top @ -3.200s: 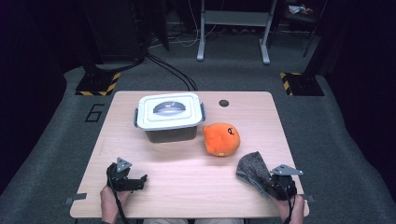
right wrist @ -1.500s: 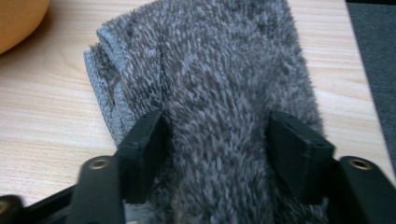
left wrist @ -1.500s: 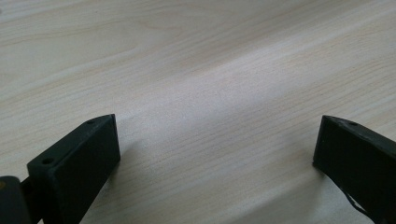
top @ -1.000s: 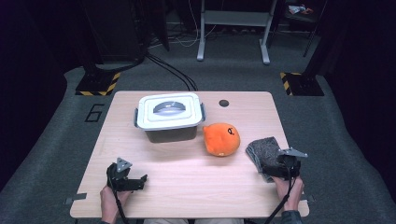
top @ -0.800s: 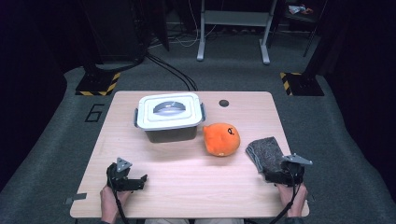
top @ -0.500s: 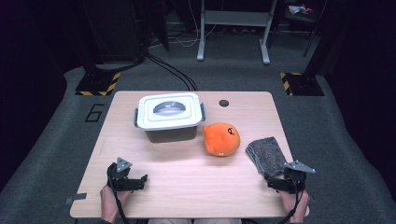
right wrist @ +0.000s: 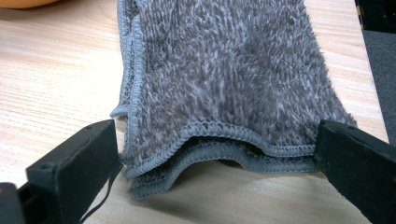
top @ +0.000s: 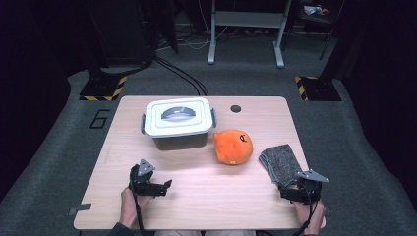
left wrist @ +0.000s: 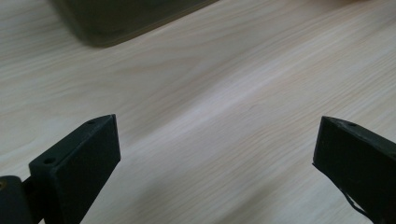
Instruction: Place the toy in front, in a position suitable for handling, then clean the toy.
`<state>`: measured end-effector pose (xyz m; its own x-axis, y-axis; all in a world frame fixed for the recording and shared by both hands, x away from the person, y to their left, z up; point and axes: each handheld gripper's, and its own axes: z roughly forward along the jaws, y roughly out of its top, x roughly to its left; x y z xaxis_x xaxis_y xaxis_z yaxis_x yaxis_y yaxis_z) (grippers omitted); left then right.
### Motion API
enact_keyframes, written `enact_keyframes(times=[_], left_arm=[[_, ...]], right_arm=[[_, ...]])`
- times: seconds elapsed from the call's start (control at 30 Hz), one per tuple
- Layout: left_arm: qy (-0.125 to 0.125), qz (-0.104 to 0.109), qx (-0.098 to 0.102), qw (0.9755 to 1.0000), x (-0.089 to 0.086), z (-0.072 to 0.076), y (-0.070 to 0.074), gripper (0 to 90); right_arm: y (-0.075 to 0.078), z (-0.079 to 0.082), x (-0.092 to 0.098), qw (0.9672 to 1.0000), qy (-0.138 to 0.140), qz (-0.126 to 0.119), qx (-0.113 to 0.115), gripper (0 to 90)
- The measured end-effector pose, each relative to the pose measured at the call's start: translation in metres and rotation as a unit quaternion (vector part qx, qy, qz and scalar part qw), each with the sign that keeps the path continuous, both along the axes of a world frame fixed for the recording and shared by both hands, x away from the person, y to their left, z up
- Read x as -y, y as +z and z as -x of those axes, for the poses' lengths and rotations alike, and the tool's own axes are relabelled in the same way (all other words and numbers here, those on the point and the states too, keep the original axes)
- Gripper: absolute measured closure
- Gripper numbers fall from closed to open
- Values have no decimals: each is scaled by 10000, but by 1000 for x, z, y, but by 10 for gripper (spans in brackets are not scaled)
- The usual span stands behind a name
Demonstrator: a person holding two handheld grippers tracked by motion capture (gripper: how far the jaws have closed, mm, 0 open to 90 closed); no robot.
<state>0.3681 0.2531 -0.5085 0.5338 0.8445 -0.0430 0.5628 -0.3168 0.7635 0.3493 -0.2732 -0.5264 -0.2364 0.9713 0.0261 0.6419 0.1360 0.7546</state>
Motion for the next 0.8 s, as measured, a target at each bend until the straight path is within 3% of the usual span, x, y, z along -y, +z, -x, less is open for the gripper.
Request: enact_keyframes(times=[0.23, 0.47, 0.8], left_arm=[[-456, -3, 54, 9989, 36, -10, 8, 11], [-936, -18, 143, 9955, 84, -26, 16, 39], [-1339, -30, 250, 9907, 136, -46, 22, 78]], right_arm=[[0, 0, 0, 10000, 16, -10, -25, 0], [-1, -1, -1, 10000, 42, 52, -20, 3], [-1, 0, -1, 10000, 32, 61, -2, 5]])
